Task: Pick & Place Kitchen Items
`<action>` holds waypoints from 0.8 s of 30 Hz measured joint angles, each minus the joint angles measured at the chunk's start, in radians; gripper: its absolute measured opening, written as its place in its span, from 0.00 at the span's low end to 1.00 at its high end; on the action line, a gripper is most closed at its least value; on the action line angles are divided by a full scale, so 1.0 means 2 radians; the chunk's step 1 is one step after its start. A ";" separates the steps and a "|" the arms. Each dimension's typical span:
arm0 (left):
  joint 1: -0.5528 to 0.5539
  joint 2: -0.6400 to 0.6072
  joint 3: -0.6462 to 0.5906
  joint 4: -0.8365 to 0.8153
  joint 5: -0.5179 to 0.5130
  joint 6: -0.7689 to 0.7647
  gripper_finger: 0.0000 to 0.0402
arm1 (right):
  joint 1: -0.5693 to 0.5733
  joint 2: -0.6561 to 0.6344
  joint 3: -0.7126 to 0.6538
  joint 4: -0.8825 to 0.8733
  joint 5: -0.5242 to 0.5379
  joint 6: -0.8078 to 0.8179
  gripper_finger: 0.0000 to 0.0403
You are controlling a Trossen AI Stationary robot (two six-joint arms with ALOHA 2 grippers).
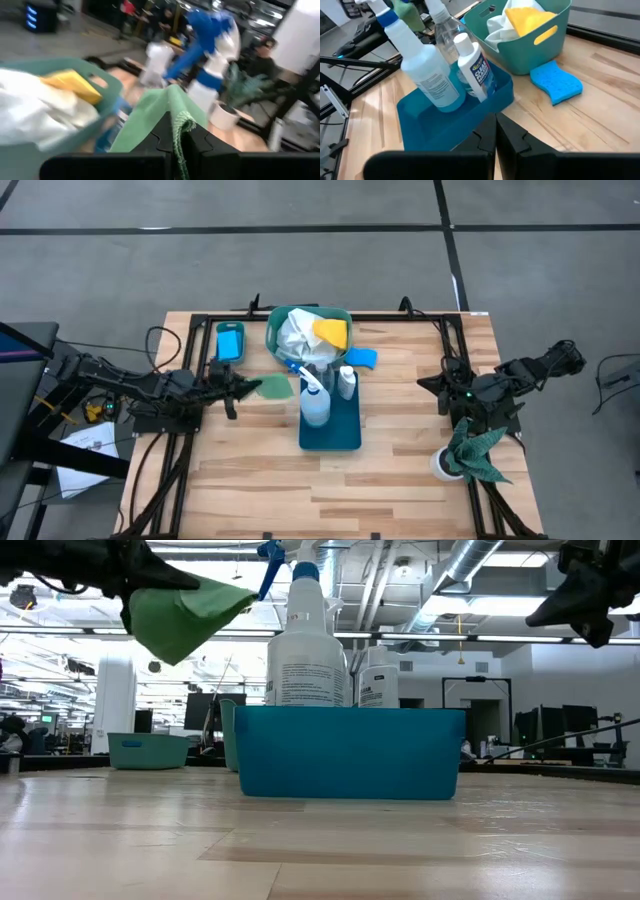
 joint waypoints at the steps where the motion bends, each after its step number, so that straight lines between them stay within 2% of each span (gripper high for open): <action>1: 0.000 -0.002 0.005 -0.004 -0.015 0.006 0.00 | 0.003 0.000 0.000 -0.001 0.003 0.000 0.00; 7: 0.001 0.006 0.025 -0.016 -0.117 0.037 0.00 | 0.020 0.000 0.000 -0.006 0.023 0.002 0.00; 11: 0.009 0.026 0.034 -0.017 -0.159 0.036 0.00 | 0.027 0.000 0.000 -0.006 0.031 0.002 0.00; 19: 0.060 0.085 0.062 -0.016 -0.159 0.039 0.00 | 0.026 0.000 0.000 -0.006 0.032 0.002 0.00; 24: 0.114 0.112 0.072 -0.016 -0.109 0.040 0.00 | 0.026 0.000 0.000 -0.006 0.032 0.002 0.00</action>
